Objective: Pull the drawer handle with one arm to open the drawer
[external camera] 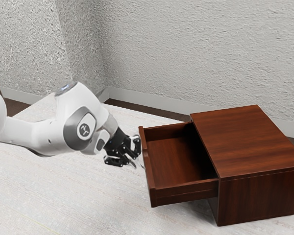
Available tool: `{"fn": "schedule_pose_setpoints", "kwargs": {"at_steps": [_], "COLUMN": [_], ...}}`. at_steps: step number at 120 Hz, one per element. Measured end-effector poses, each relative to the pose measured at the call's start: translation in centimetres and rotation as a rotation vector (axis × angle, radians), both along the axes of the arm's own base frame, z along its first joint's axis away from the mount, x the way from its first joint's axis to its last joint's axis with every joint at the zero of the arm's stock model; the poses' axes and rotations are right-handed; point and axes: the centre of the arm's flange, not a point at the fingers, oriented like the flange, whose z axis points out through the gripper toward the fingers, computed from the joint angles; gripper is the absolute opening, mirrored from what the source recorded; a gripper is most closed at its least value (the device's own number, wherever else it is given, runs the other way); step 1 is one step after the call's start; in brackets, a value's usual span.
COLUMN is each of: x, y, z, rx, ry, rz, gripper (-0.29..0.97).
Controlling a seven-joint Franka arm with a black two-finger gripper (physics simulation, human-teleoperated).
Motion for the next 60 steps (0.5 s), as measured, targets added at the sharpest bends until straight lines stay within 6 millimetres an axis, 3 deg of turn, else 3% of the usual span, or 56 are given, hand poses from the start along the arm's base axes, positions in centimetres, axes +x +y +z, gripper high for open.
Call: {"fn": "schedule_pose_setpoints", "kwargs": {"at_steps": [15, 29, 52, 60], "x": [-0.4, -1.1, -1.3, 1.0], "y": [-0.2, 1.7, 4.9, 4.2], "z": [0.2, 1.6, 6.9, 11.5], "rx": [0.003, 0.005, 0.016, 0.087], "ry": [-0.006, -0.031, -0.104, -0.142], "rz": [-0.015, 0.008, 0.033, -0.02], "gripper": [0.07, 0.15, 0.28, 0.31]}}
